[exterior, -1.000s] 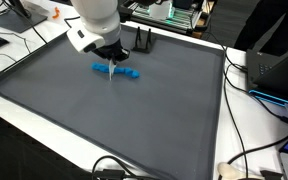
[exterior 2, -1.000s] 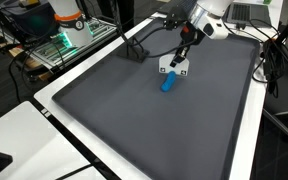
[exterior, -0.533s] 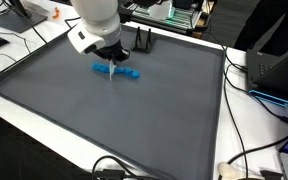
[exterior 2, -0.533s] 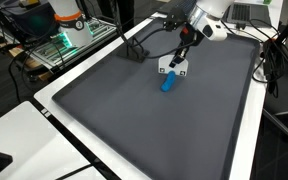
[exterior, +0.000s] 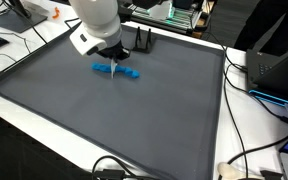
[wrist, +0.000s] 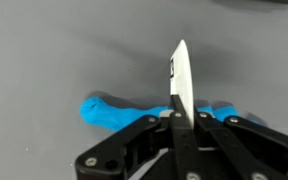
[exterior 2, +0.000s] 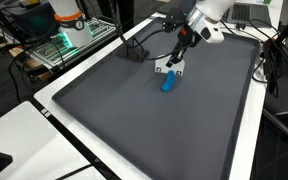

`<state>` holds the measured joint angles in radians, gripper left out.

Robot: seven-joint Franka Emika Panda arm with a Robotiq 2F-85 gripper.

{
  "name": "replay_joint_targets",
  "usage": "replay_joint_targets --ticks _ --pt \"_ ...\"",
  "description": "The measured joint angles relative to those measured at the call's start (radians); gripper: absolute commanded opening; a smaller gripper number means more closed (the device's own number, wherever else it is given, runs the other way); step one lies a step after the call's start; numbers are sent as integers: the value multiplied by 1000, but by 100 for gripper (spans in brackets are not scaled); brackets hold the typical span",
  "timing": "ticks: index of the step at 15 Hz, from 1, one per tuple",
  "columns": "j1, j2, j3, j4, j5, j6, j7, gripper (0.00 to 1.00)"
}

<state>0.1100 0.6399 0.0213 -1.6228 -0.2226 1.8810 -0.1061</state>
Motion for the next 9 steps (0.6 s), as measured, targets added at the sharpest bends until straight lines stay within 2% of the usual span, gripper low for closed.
replay_joint_targets --ticks 9 --pt "-1 -1 0 1 0 -62 -7 1"
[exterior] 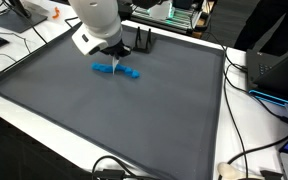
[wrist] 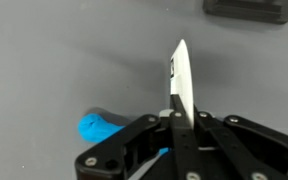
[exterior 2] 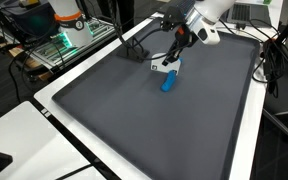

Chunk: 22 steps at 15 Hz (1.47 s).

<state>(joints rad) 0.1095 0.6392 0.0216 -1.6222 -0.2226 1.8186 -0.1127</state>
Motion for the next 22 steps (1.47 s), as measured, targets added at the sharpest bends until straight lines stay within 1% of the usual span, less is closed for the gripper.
replay_joint_targets --ticks 10,22 --pt "-12 -13 -2 -7 0 -54 -38 1" --pt "-26 -93 -2 -14 0 -58 -53 1"
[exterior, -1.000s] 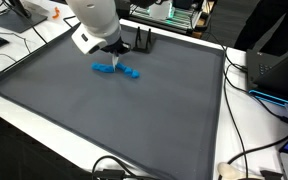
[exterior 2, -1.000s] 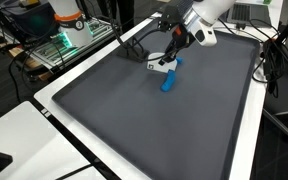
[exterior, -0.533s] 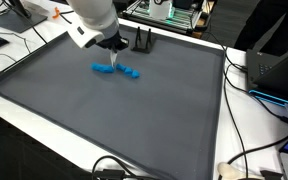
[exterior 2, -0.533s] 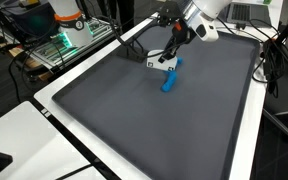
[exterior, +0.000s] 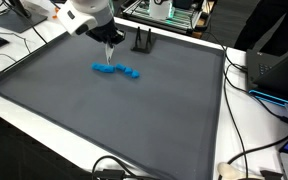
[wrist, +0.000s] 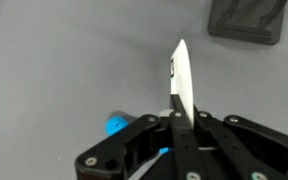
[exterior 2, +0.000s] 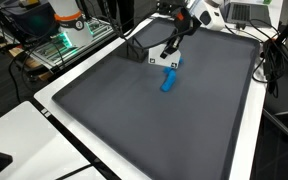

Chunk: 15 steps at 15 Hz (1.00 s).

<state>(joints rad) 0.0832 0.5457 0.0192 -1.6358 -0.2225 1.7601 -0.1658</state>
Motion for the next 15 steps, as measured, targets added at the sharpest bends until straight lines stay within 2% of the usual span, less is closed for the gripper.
replay_joint_targets --ticks 6,15 --pt "-6 -6 -9 4 0 14 11 1" --pt "-7 15 -24 6 0 108 69 1"
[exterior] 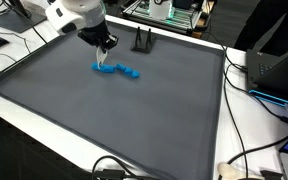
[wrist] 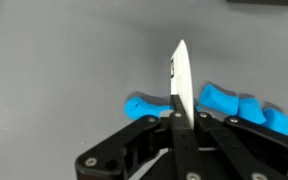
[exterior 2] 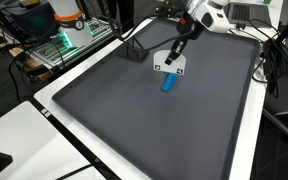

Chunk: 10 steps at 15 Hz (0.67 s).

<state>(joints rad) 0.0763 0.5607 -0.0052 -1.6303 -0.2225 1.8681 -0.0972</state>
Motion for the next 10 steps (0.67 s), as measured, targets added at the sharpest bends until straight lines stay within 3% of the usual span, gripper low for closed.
replay_joint_targets --ticks 10 --pt "0 38 -8 0 0 73 45 1"
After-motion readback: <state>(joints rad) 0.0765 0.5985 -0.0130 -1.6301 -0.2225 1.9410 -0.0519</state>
